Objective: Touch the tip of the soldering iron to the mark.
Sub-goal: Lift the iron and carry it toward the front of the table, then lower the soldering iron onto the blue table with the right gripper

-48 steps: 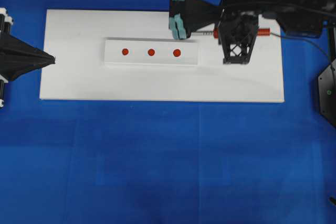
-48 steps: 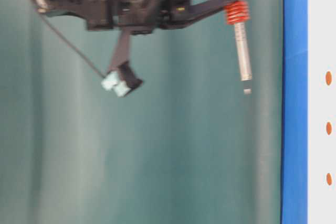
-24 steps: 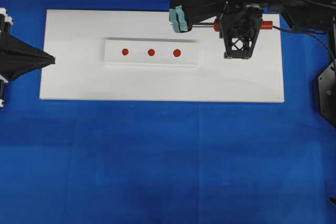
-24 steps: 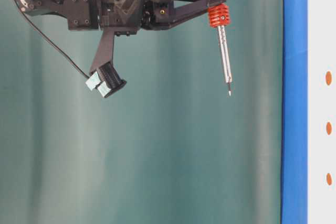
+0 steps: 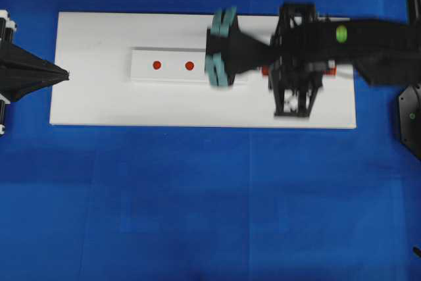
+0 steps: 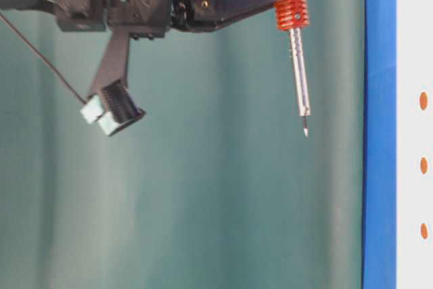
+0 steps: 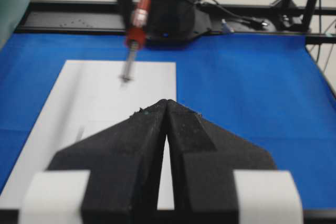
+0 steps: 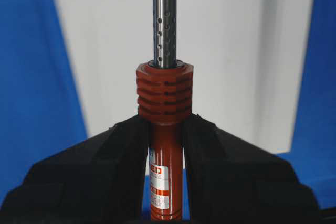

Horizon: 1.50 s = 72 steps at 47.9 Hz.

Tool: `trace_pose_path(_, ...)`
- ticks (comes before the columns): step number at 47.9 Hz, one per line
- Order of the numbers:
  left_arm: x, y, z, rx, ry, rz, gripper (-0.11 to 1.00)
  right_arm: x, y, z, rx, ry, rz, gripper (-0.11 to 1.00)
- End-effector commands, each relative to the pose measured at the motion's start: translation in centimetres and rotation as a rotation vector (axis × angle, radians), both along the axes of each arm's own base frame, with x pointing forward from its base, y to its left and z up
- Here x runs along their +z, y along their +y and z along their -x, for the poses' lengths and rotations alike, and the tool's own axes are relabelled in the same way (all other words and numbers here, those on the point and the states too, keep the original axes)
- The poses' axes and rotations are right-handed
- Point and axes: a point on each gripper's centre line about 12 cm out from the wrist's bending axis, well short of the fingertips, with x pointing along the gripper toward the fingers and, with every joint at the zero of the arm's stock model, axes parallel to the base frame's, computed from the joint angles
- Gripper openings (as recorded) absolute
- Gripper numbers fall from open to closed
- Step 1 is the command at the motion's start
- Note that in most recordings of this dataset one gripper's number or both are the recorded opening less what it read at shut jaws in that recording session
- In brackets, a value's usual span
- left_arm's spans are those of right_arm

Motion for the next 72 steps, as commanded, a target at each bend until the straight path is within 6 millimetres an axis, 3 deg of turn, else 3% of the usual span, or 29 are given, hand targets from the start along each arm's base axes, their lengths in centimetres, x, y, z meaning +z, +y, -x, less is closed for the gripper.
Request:
trace_pose_path(1, 0.4, 0.0, -0.1, -0.002, -0.012, -0.001, 0.00, 1.2, 1.9, 0.3, 0.005, -0.043, -0.005, 0.06)
trace_pose_path(18, 0.4, 0.0, -0.1, -0.002, -0.014, -0.001, 0.00, 1.0, 9.1, 1.0, -0.020, -0.080, -0.033, 0.06)
trace_pose_path(28, 0.4, 0.0, -0.1, -0.002, -0.017, 0.000, 0.00, 0.9, 11.7, 1.5, -0.031, -0.100, -0.052, 0.06)
trace_pose_path(49, 0.5, 0.0, -0.1, -0.003, -0.018, 0.009, 0.00, 0.6, 11.9, 0.0, -0.012, -0.168, -0.076, 0.06)
trace_pose_path(72, 0.5, 0.0, -0.1, -0.003, -0.020, 0.014, 0.00, 0.8, 11.1, -6.8, 0.072, -0.226, -0.073, 0.06)
